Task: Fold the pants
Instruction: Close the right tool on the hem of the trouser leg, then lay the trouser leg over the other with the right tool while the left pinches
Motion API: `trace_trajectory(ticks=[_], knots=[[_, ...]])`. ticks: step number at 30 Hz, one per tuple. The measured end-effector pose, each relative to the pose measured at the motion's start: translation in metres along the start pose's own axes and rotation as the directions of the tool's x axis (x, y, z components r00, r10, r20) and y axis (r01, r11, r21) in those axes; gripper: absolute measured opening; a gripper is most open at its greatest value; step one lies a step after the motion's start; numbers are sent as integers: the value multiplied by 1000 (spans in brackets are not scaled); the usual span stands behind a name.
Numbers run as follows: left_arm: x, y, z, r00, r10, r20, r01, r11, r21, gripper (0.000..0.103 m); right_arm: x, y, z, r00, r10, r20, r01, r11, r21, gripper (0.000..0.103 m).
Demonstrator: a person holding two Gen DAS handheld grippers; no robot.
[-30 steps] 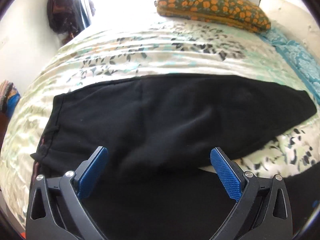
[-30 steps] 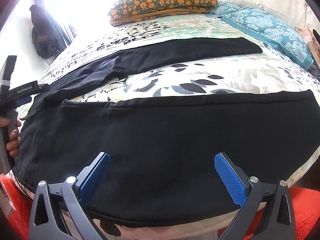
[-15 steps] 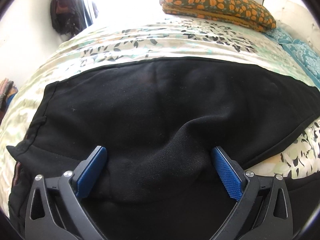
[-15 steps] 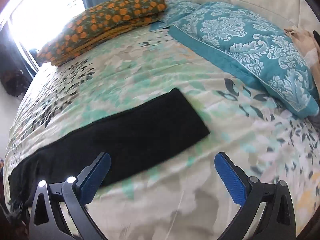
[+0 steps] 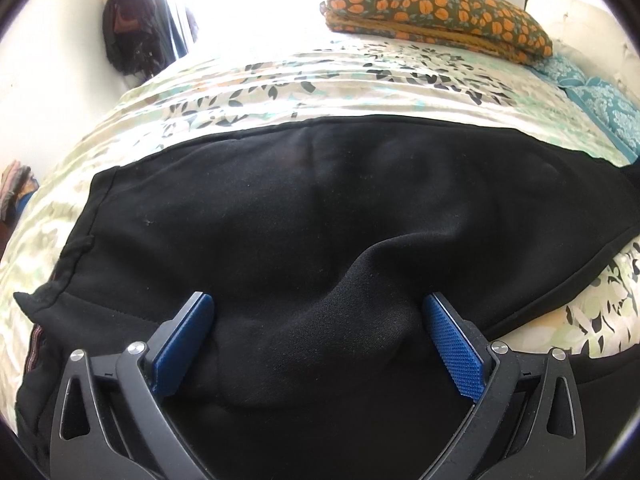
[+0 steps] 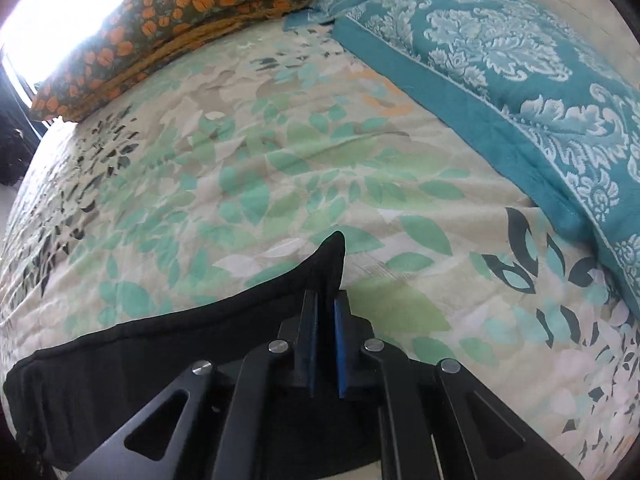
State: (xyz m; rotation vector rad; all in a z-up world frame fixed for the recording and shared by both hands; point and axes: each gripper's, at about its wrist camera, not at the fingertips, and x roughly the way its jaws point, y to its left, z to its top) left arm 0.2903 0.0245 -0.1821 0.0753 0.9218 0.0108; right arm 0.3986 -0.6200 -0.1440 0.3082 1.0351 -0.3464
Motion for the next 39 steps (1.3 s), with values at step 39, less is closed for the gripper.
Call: trace_trajectory(ticks=[39], knots=[[95, -90, 143, 817, -531, -224, 322, 743, -587, 101, -237, -32, -299, 889, 183, 419, -291, 934, 209, 8]])
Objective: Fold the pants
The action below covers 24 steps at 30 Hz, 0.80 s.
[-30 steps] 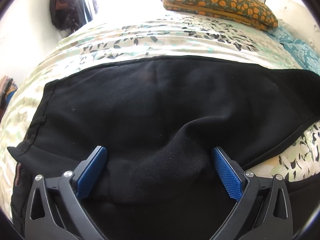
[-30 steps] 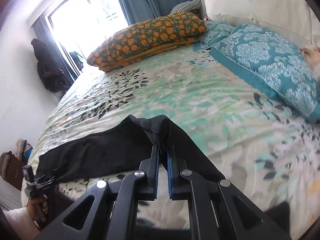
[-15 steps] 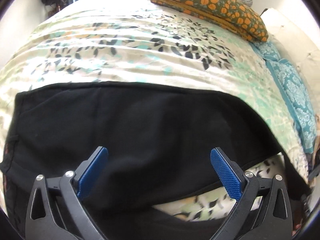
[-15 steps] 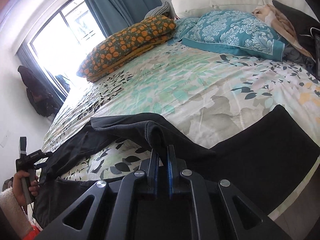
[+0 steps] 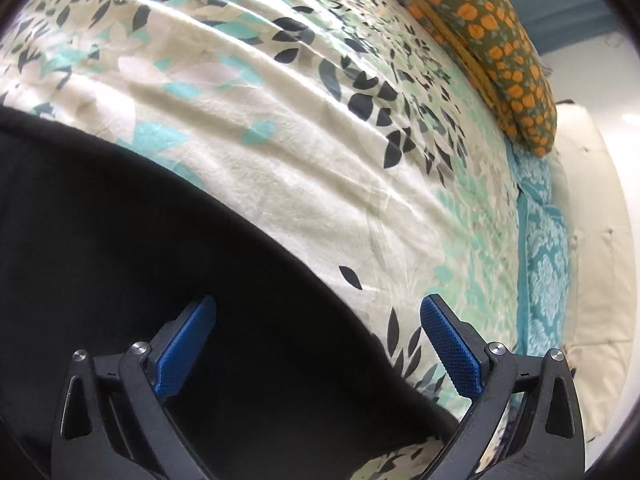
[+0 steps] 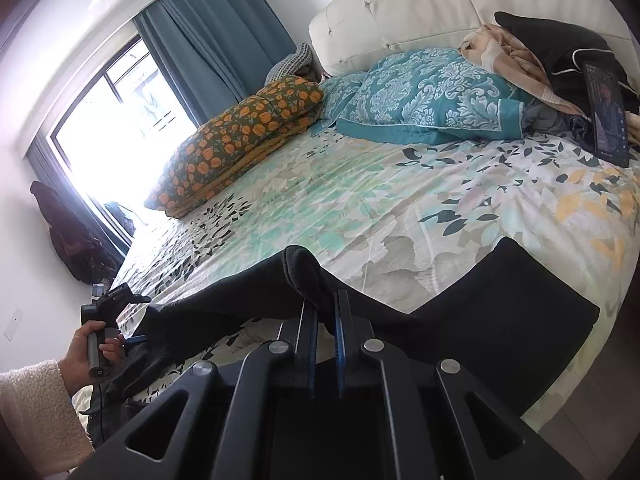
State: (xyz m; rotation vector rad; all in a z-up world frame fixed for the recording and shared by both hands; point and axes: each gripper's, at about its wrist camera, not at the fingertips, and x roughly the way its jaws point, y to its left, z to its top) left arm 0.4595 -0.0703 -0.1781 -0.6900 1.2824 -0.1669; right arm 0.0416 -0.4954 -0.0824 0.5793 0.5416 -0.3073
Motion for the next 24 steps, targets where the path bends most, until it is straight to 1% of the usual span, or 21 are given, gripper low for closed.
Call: trace_trajectory(ticks=[1, 2, 3, 4, 5, 6, 7, 8, 9, 10, 12, 13, 14, 15, 16, 18, 19, 20, 21, 22, 24], knots=[[1, 2, -1, 1000, -3, 1, 3, 1000, -12, 86, -4, -2, 2, 1000, 3, 6, -3, 1000, 5, 8], [-1, 4, -3, 1000, 14, 7, -14, 1000, -14, 69, -10, -4, 4, 1000, 4, 16, -4, 1000, 12, 8], [-4, 6, -5, 997, 79, 9, -79, 997, -12, 31, -14, -6, 6, 1000, 4, 24, -5, 1000, 20, 8], [-6, 9, -6, 994, 108, 9, -107, 994, -19, 4, -15, -10, 10, 1000, 15, 19, -16, 999, 30, 8], [-11, 15, -6, 997, 81, -4, -81, 996, -40, 7, -11, -13, 15, 1000, 26, 1, -26, 999, 34, 8], [-19, 20, -5, 999, 32, -6, -33, 997, -69, 6, -5, -15, 22, 999, 25, -21, -25, 999, 22, 8], [-32, 21, -6, 1000, -7, 6, 8, 996, -86, 6, 7, -14, 31, 998, 22, -57, -23, 1000, -12, 8], [-48, 17, -8, 999, -40, 29, 42, 996, -80, 6, 16, -12, 44, 998, 15, -68, -19, 998, -61, 8], [-69, 10, -14, 996, -65, 67, 68, 997, -41, 6, 23, -10, 56, 998, 21, -65, -28, 994, -110, 8], [-91, 3, -23, 991, -79, 109, 77, 997, 15, 6, 27, -7, 68, 998, 33, -59, -42, 986, -162, 8], [-133, -1, -53, 977, -103, 185, 79, 988, 132, 6, 23, 2, 87, 997, 60, -43, -70, 955, -287, 8], [-149, 3, -71, 972, -110, 206, 75, 983, 170, 6, 17, 5, 89, 997, 71, -44, -82, 927, -366, 8], [-161, 13, -94, 971, -109, 214, 65, 977, 203, 6, 12, 7, 86, 996, 64, -56, -82, 898, -433, 8], [-167, 27, -115, 974, -97, 206, 49, 973, 226, 6, 9, 3, 78, 995, 53, -90, -90, 874, -478, 8], [-168, 41, -138, 978, -72, 195, 23, 970, 244, 6, 9, -5, 66, 988, 39, -146, -107, 866, -488, 9], [-157, 72, -176, 987, 0, 159, -41, 966, 256, 6, 13, -34, 34, 967, -14, -254, -109, 879, -465, 15], [-150, 87, -189, 991, 18, 133, -50, 969, 240, 6, 17, -50, 16, 949, -52, -310, -97, 890, -445, 22], [-145, 100, -198, 994, 21, 111, -45, 974, 221, 6, 19, -67, 1, 928, -76, -364, -85, 909, -409, 29], [-143, 108, -203, 994, 18, 105, -40, 978, 204, 6, 18, -84, -11, 911, -88, -402, -69, 930, -361, 30], [-144, 113, -205, 993, 5, 115, -28, 980, 198, 6, 13, -99, -19, 904, -87, -420, -52, 949, -311, 30], [-147, 107, -203, 990, -2, 138, -29, 974, 224, 6, -3, -115, -25, 910, -59, -411, -38, 974, -222, 32]])
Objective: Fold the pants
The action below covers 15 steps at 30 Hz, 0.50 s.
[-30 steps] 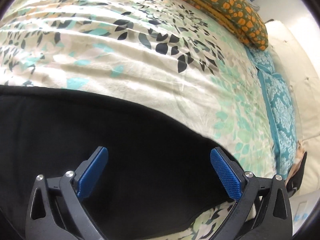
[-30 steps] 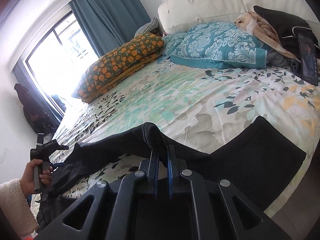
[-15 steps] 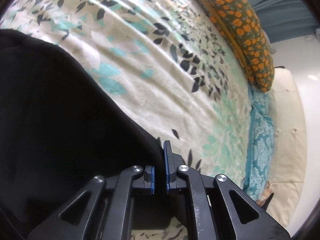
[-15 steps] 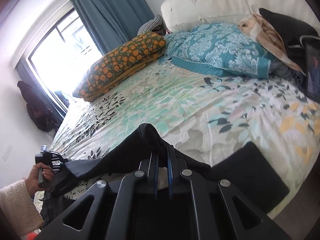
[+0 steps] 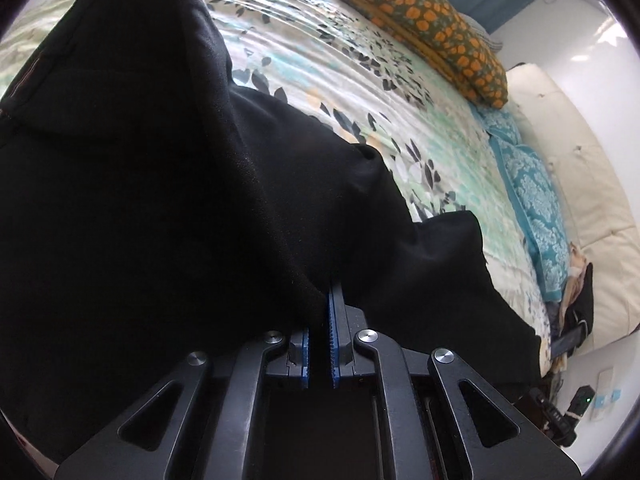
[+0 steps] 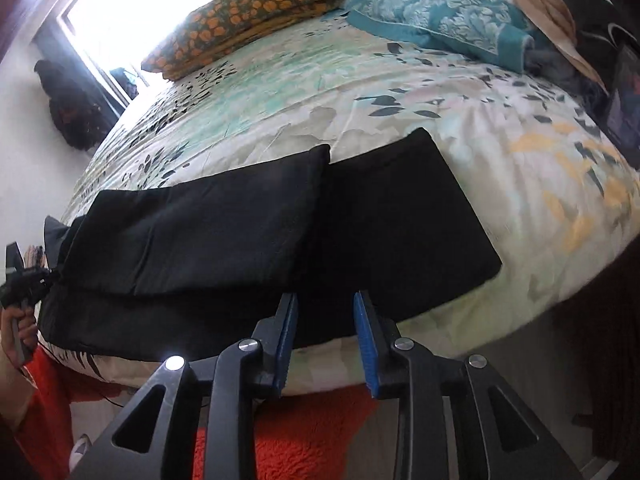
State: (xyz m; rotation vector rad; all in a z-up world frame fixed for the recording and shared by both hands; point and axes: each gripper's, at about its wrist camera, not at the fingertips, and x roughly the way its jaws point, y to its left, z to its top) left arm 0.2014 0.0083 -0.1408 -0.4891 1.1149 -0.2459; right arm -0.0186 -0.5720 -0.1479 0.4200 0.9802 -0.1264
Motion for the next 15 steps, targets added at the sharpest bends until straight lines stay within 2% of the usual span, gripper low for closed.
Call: trace_trajectory(ticks=[3, 4, 6, 8, 12, 13, 14, 15], knots=[[-5, -14, 5, 1000, 14, 27, -16, 998, 63, 6, -17, -1, -1, 995, 81, 50, -84, 993, 78, 40], [-4, -15, 7, 999, 16, 31, -18, 998, 67, 6, -18, 0, 4, 991, 116, 62, -122, 987, 106, 46], [-2, -15, 11, 999, 12, 32, -14, 998, 57, 6, -9, -5, 13, 983, 174, 63, -183, 964, 196, 50], [-1, -15, 13, 999, 12, 30, -13, 999, 50, 6, 6, -11, 21, 985, 168, 33, -170, 943, 286, 50], [1, -14, 11, 1000, 15, 24, -17, 997, 70, 6, 25, -6, 27, 984, 172, -39, -153, 941, 301, 49], [0, -14, 10, 1000, 20, 24, -21, 997, 78, 6, 30, -4, 28, 980, 184, -69, -156, 941, 299, 37], [0, -14, 11, 999, 23, 26, -25, 996, 83, 5, 31, 0, 31, 985, 150, -87, -119, 951, 284, 17], [-1, -14, 12, 999, 22, 33, -24, 996, 85, 5, 31, 3, 34, 987, 122, -100, -92, 960, 263, 15]])
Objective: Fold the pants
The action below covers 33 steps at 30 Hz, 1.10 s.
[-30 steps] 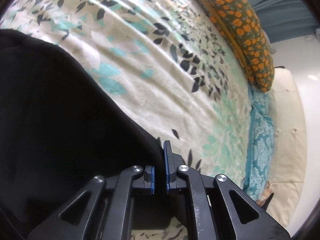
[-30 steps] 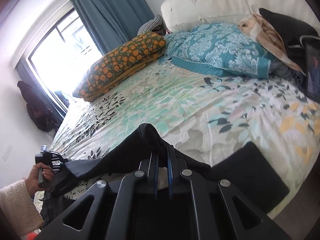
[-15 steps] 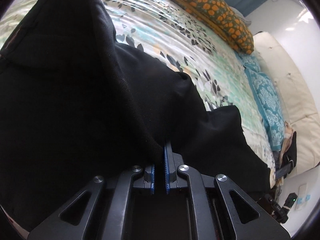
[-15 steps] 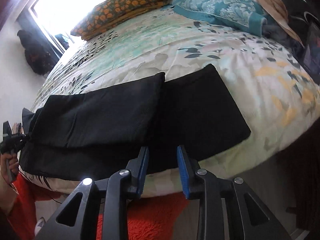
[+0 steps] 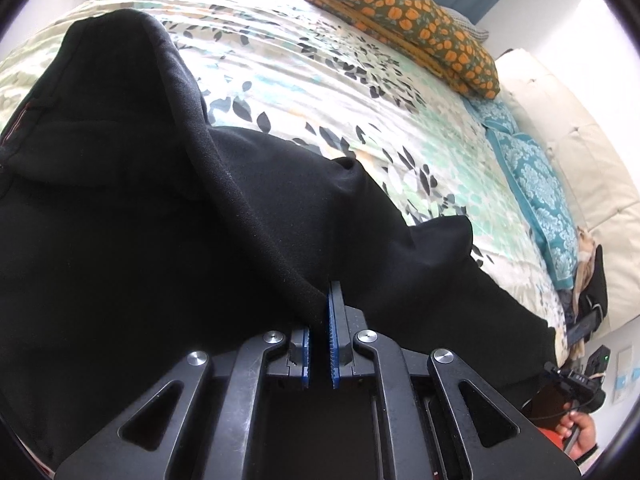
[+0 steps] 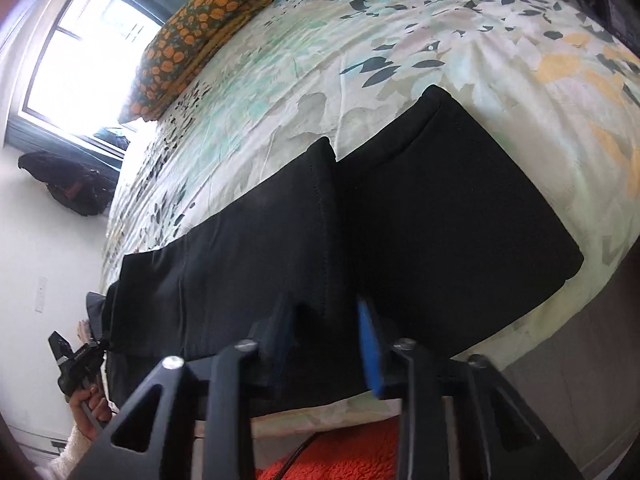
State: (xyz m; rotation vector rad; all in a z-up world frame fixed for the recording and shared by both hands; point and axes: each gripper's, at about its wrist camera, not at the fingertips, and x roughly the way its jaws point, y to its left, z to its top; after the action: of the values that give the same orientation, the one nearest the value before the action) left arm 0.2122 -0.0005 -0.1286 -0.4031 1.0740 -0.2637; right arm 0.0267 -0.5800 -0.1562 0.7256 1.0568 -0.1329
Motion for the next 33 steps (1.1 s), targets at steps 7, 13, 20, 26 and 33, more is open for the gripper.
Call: trace_trajectory(ticks=[7, 13, 20, 26, 33], knots=[[-41, -23, -6, 995, 6, 104, -17, 994, 110, 4, -54, 60, 25, 988, -67, 136, 99, 965, -243, 10], [-46, -19, -87, 998, 62, 6, -62, 981, 182, 4, -26, 16, 6, 966, -257, 28, 254, 927, -277, 5], [-38, -57, -111, 998, 37, -48, -25, 971, 239, 4, -42, 9, 12, 943, -320, 94, 334, 898, -285, 4], [-23, -74, -124, 993, 32, -115, -1, 964, 266, 4, -54, -14, 20, 913, -387, 130, 408, 881, -240, 4], [-28, -64, -129, 990, 31, -137, 7, 963, 271, 4, -44, -24, 18, 913, -394, 102, 407, 885, -226, 4]])
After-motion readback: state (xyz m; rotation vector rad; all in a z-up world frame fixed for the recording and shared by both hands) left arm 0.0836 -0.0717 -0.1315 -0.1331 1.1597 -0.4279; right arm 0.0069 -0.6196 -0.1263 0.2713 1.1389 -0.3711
